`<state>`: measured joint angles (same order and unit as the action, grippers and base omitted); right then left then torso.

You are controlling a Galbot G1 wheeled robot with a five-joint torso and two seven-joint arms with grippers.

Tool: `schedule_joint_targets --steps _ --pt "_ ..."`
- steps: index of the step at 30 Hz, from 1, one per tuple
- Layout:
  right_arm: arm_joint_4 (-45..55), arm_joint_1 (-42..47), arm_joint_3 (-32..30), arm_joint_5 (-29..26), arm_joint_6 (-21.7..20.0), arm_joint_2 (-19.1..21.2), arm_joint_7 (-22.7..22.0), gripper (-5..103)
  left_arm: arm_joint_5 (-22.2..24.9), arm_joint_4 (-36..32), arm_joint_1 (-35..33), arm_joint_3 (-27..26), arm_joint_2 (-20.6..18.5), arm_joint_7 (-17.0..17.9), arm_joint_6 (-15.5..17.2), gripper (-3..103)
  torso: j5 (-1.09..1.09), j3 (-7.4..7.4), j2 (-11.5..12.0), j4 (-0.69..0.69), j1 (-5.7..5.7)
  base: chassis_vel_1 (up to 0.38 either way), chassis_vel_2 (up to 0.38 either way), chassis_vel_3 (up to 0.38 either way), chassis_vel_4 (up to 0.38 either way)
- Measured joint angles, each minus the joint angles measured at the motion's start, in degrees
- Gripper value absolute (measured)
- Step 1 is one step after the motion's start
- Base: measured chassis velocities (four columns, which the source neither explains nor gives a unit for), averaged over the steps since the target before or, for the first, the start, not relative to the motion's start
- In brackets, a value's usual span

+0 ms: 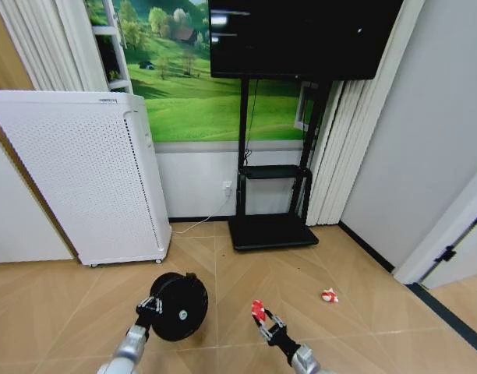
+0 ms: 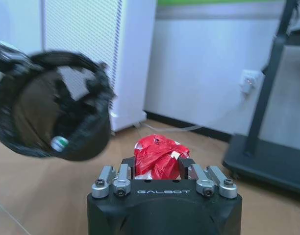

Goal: Pick up the trash bin and place the garbage on the floor into it.

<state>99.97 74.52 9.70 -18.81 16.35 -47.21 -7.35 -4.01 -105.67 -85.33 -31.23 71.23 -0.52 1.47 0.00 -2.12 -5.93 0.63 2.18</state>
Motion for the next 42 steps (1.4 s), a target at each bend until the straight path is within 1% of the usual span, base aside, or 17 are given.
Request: schedule_joint_targets --steps 2,8,11,17,19,24,26,27,31,35,37,38,39,41,42 --pt "1.5 -1.0 1.5 0.9 0.7 -0.6 0.3 45 1.4 0.1 1.0 1.3 0.0 0.2 1.0 4 0.00 0.00 0.0 -0.02 0.00 0.000 0.000 0.000 0.000" --pt "1.8 -3.2 4.0 1.7 1.9 -2.0 1.0 45 1.8 1.0 2.4 3.2 0.4 0.4 1.4 4 0.01 0.00 0.0 0.00 0.00 0.000 0.000 0.000 0.000" --pt "-0.3 -6.2 6.6 2.6 2.9 -4.0 1.5 45 2.5 1.7 3.9 5.5 1.5 0.6 2.4 4 0.01 0.00 0.0 0.00 0.00 0.000 0.000 0.000 0.000" --pt "-3.1 -10.0 9.6 2.5 3.4 -6.2 1.7 45 1.8 3.5 5.7 7.8 2.8 0.9 2.5 4 0.01 0.00 0.0 -0.01 0.00 0.000 0.000 0.000 0.000" --pt "-4.6 -11.7 10.8 2.5 3.5 -7.5 1.7 45 1.3 4.4 6.6 8.7 3.7 1.1 2.5 4 0.00 -0.01 0.0 -0.01 0.00 0.000 0.000 0.000 0.000" --pt "-6.0 -13.1 12.1 2.5 3.5 -9.0 1.8 44 1.0 5.6 7.3 9.5 4.5 1.3 2.5 4 0.00 -0.01 0.0 0.00 0.00 0.000 0.000 0.000 0.000" --pt "-7.3 -14.5 13.6 2.5 3.5 -10.9 1.8 44 0.1 7.8 8.3 10.5 5.6 1.7 2.4 4 0.01 -0.01 0.0 -0.01 0.00 0.000 0.000 0.000 0.000" --pt "-7.3 -14.5 13.6 2.5 3.5 -10.9 1.8 44 0.1 7.8 8.3 10.5 5.6 1.7 2.4 4 0.01 -0.01 0.0 -0.01 0.00 0.000 0.000 0.000 0.000" --pt "-10.4 -16.5 15.9 3.7 3.8 -13.7 1.7 44 -0.9 9.6 9.6 12.3 7.3 2.0 2.1 4 0.00 0.00 0.0 0.00 0.00 0.000 0.000 0.000 0.000" --pt "-12.5 -17.0 16.3 4.0 4.2 -15.2 1.7 44 -1.2 9.7 9.8 12.7 7.9 2.4 2.1 4 0.01 0.00 0.0 0.01 0.00 0.000 0.000 0.000 0.000" --pt "-14.6 -17.6 16.6 4.5 4.8 -16.7 1.5 44 -1.7 9.6 9.6 12.9 8.2 2.6 2.2 4 0.00 0.00 0.0 -0.02 0.00 0.000 0.000 0.000 0.000" --pt "-14.6 -17.6 16.6 4.5 4.8 -16.7 1.5 44 -1.7 9.6 9.6 12.9 8.2 2.6 2.2 4 0.00 0.00 0.0 -0.02 0.00 0.000 0.000 0.000 0.000" --pt "-15.4 -17.8 16.6 4.6 4.9 -17.3 1.5 44 -1.7 9.3 9.4 13.0 8.2 2.6 2.2 4 0.00 0.00 0.0 0.00 0.01 0.000 0.000 0.000 0.000" --pt "-16.2 -18.2 16.6 4.7 4.9 -17.9 1.4 44 -1.7 8.7 9.1 13.5 8.2 2.6 2.2 4 0.01 0.00 0.0 -0.02 0.00 0.000 0.000 0.000 0.000" --pt "-16.3 -18.3 16.6 4.7 4.9 -18.1 1.4 44 -1.7 8.5 9.0 13.5 8.1 2.6 2.2 4 0.00 0.00 0.0 0.02 0.00 0.000 0.000 0.000 0.000"
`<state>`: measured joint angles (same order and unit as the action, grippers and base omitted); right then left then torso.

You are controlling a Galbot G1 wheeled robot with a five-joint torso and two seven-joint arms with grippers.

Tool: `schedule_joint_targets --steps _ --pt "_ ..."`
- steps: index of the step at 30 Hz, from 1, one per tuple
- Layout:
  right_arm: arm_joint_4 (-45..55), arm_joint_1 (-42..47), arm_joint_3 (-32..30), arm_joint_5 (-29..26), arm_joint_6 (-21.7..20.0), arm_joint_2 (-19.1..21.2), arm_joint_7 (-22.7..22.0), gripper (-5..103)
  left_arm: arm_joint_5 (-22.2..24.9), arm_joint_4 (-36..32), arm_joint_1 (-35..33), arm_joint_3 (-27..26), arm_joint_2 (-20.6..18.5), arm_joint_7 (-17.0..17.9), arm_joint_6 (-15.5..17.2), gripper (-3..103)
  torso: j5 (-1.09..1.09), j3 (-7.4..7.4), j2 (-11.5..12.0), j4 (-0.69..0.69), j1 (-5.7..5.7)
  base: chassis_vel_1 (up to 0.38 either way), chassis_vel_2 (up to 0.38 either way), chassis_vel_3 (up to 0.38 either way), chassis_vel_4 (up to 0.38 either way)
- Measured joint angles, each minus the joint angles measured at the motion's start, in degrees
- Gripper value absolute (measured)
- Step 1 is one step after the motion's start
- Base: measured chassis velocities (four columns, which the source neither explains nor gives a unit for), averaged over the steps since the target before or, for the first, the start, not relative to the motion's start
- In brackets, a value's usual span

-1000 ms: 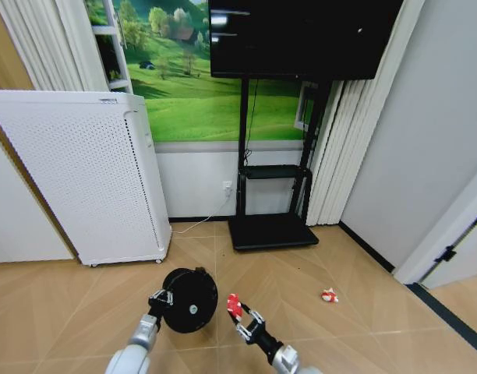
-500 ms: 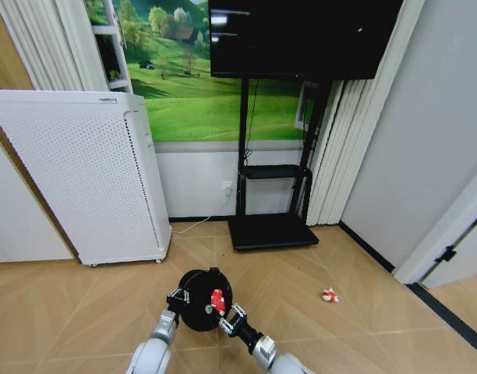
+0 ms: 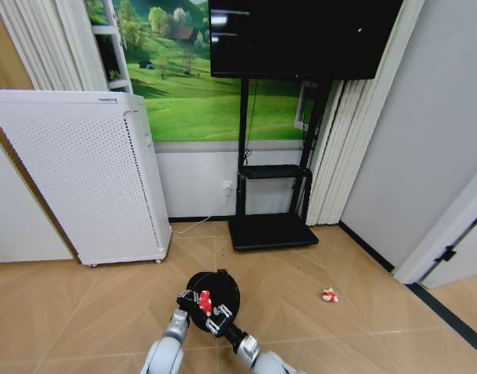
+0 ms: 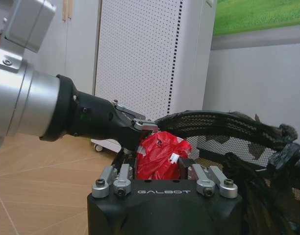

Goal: Pick up the trash bin and place the garbage on the floor into it.

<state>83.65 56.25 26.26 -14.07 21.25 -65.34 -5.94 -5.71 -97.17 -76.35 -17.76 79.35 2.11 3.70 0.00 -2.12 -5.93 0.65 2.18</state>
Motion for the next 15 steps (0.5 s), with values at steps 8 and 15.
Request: schedule_joint_targets --steps 8,15 --pt "-0.1 -0.3 -0.2 0.1 0.1 0.6 0.4 42 0.9 -2.0 -0.9 -0.2 -2.2 -0.9 0.1 4 0.00 0.00 0.0 -0.01 0.00 0.000 0.000 0.000 0.000" --pt "-0.4 -1.2 -0.8 -0.8 -0.7 1.2 -0.2 39 1.7 -3.9 -2.7 -2.0 -4.7 -1.0 0.2 4 0.00 0.00 0.0 -0.03 0.00 0.000 0.000 0.000 0.000"
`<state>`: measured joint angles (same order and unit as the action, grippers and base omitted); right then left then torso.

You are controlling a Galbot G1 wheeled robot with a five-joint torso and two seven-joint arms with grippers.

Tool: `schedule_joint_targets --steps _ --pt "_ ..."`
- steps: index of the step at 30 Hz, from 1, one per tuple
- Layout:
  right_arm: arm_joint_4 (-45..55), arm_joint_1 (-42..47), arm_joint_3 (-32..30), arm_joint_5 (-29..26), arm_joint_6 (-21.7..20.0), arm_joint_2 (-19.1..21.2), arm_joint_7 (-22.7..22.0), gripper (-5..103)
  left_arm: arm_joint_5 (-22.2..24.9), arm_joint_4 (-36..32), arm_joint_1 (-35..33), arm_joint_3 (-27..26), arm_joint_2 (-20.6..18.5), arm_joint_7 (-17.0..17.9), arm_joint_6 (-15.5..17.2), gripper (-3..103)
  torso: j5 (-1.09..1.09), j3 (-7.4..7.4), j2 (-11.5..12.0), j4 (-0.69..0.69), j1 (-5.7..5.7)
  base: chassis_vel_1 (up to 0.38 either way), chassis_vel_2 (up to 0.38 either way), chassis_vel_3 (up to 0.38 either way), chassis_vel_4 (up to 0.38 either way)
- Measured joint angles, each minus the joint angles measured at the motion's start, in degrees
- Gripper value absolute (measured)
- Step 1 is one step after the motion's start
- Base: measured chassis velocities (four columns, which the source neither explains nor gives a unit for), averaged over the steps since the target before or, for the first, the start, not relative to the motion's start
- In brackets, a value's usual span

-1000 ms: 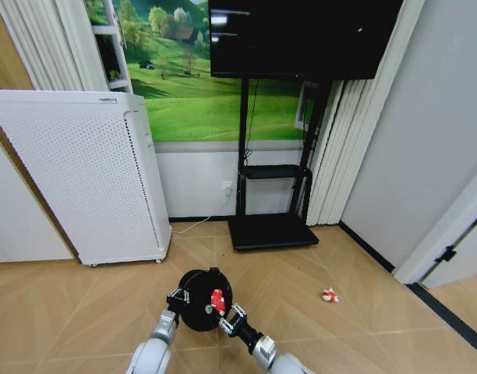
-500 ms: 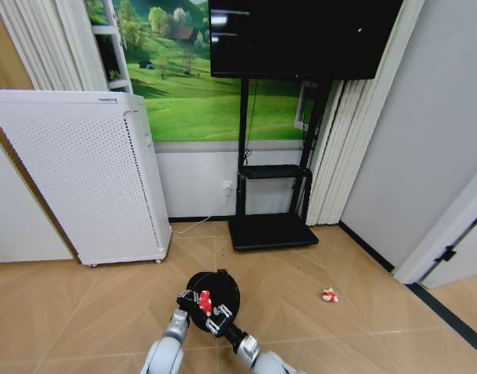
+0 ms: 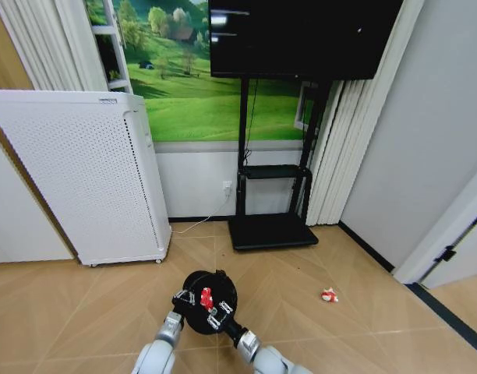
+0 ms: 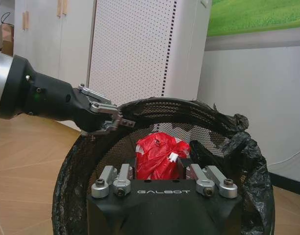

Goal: Pick up the trash bin and place the garbage on the floor into it.

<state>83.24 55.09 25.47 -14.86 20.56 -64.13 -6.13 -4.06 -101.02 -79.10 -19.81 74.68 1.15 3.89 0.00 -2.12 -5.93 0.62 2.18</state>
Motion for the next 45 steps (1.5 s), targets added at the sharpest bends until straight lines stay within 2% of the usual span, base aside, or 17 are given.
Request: schedule_joint_targets --steps 2,3,7,8,9,11,13,14,15,18,25,37,39,41,43,44,45 --pt "0.0 -0.1 0.0 -0.2 -0.1 0.0 0.0 39 0.0 0.0 0.0 0.0 0.1 0.0 0.0 4 0.00 0.00 0.0 0.00 0.00 0.000 0.000 0.000 0.000" --pt "0.1 -0.1 0.1 -0.4 -0.2 0.0 0.0 48 0.0 0.0 0.0 0.0 0.4 0.0 0.0 4 0.00 0.00 0.0 0.01 0.00 0.000 0.000 0.000 0.000" --pt "0.2 -0.1 0.1 -0.6 -0.4 0.3 0.1 54 0.0 0.0 0.1 0.1 0.6 0.0 0.0 4 0.01 0.00 0.0 0.01 0.00 0.000 0.000 0.000 0.000" --pt "0.2 -0.1 0.1 -0.6 -0.4 0.6 0.2 65 -0.1 0.0 0.3 0.1 0.7 0.0 0.0 4 0.00 0.00 0.0 0.01 0.00 0.000 0.000 0.000 0.000" --pt "0.2 -0.1 0.1 -0.6 -0.4 0.6 0.2 65 -0.1 0.0 0.3 0.1 0.7 0.0 0.0 4 0.00 0.00 0.0 0.01 0.00 0.000 0.000 0.000 0.000" --pt "0.3 0.0 -0.2 -0.7 -0.4 1.1 0.3 75 -0.1 0.1 0.5 0.1 0.7 0.0 0.1 4 0.00 0.00 0.0 0.01 0.00 0.000 0.000 0.000 0.000" --pt "0.3 0.0 -0.3 -0.7 -0.3 1.1 0.3 75 -0.1 0.1 0.5 0.1 0.7 0.0 0.1 4 0.00 0.00 0.0 0.01 0.00 0.000 0.000 0.000 0.000" --pt "0.4 0.1 -0.5 -0.7 -0.3 1.3 0.3 86 -0.1 0.2 0.6 0.1 0.7 0.0 0.2 4 0.00 0.00 0.0 0.01 0.00 0.000 0.000 0.000 0.000" --pt "0.4 0.1 -0.5 -0.7 -0.3 1.3 0.3 86 -0.1 0.2 0.6 0.1 0.7 0.0 0.2 4 0.00 0.00 0.0 0.01 0.00 0.000 0.000 0.000 0.000" --pt "0.8 0.2 -0.6 -1.1 -0.4 1.5 0.3 99 0.0 0.4 0.7 0.2 0.7 0.0 0.2 4 0.00 0.00 0.0 0.01 0.00 0.000 0.000 0.000 0.000" --pt "2.7 0.3 -3.4 -3.6 -1.3 2.4 -0.6 100 0.3 0.0 0.2 -0.9 0.4 0.0 0.2 4 0.00 0.00 0.0 0.00 0.00 0.000 0.000 0.000 0.000" --pt "11.4 2.7 -12.4 -11.5 -6.9 7.3 -2.7 100 1.5 -2.3 -1.9 -4.8 -0.9 0.1 0.2 4 0.00 0.00 0.0 0.01 0.00 0.000 0.000 0.000 0.000" --pt "14.5 4.3 -15.9 -13.8 -9.1 8.9 -3.8 100 1.9 -3.8 -2.8 -6.3 -1.2 0.1 0.2 4 0.00 0.00 0.0 0.01 0.00 0.000 0.000 0.000 0.000" --pt "15.1 4.8 -16.9 -14.1 -9.5 9.2 -4.2 100 2.0 -4.2 -3.1 -6.8 -1.3 0.1 0.2 4 0.01 0.00 0.0 0.01 0.00 0.000 0.000 0.000 0.000" --pt "15.8 6.3 -20.2 -14.2 -10.1 9.9 -5.7 100 2.1 -5.4 -3.9 -8.4 -1.5 0.1 0.1 4 0.00 0.00 0.0 0.01 0.00 0.000 0.000 0.000 0.000" --pt "15.3 8.7 -25.4 -13.0 -11.4 10.1 -8.1 100 2.2 -7.1 -5.3 -10.5 -1.7 0.1 -0.2 4 0.00 0.00 0.0 0.00 0.00 0.000 0.000 0.000 0.000" --pt "15.3 8.7 -25.4 -13.0 -11.4 10.1 -8.1 100 2.2 -7.1 -5.3 -10.5 -1.7 0.1 -0.2 4 0.00 0.00 0.0 0.00 0.00 0.000 0.000 0.000 0.000"
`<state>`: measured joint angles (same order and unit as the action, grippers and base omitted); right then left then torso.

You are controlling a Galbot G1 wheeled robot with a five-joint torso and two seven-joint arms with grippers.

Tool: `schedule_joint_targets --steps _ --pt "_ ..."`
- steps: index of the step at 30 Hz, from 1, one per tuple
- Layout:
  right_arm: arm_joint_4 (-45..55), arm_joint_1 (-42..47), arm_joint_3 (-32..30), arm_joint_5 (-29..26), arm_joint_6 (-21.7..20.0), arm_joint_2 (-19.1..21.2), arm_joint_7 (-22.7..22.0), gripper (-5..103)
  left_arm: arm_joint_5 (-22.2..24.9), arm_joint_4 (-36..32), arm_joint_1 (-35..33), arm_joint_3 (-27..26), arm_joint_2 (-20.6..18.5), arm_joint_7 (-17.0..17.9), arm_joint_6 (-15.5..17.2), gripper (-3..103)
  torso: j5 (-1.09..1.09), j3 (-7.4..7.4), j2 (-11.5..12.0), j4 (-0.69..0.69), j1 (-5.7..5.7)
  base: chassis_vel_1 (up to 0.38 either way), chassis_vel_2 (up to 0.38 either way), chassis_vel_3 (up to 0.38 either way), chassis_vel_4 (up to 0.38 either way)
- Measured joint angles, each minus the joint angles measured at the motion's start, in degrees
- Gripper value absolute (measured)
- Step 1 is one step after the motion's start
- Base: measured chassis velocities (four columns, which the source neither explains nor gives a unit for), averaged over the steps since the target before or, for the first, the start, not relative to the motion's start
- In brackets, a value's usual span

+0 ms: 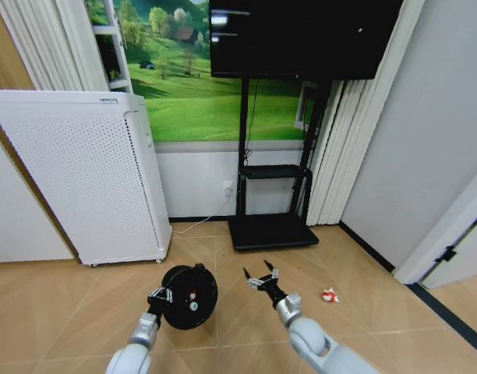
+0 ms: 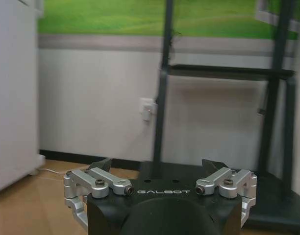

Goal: Pick up the trash bin and place the garbage on the floor into it.

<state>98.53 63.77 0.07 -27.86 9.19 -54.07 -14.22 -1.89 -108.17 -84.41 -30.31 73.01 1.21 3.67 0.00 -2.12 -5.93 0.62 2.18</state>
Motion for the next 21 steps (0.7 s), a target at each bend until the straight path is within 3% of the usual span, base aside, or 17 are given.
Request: schedule_joint_targets --steps 3,9,13,21 --pt "-1.4 4.9 -10.4 0.8 -4.5 -1.1 -3.2 100 0.1 -3.7 -2.9 -3.8 0.5 0.2 -0.5 4 -0.02 0.00 0.0 0.01 0.00 0.000 0.000 0.000 0.000" --pt "0.2 10.6 -18.0 0.0 -5.3 -1.1 -2.3 100 0.6 -6.1 -5.1 -7.0 1.5 0.6 -0.6 4 -0.01 0.00 0.0 0.03 0.00 0.000 0.000 0.000 0.000" --pt "0.7 12.7 -19.5 0.1 -2.9 -0.8 0.3 100 0.9 -7.3 -6.7 -8.8 2.3 0.7 -1.1 4 -0.01 0.00 0.0 0.00 -0.01 0.000 0.000 0.000 0.000" --pt "-0.6 11.7 -18.3 0.2 -2.4 -1.4 1.1 100 1.3 -7.7 -6.9 -9.5 2.3 0.8 -1.2 4 0.00 0.00 0.0 0.00 -0.01 -0.006 -0.004 0.002 0.004"
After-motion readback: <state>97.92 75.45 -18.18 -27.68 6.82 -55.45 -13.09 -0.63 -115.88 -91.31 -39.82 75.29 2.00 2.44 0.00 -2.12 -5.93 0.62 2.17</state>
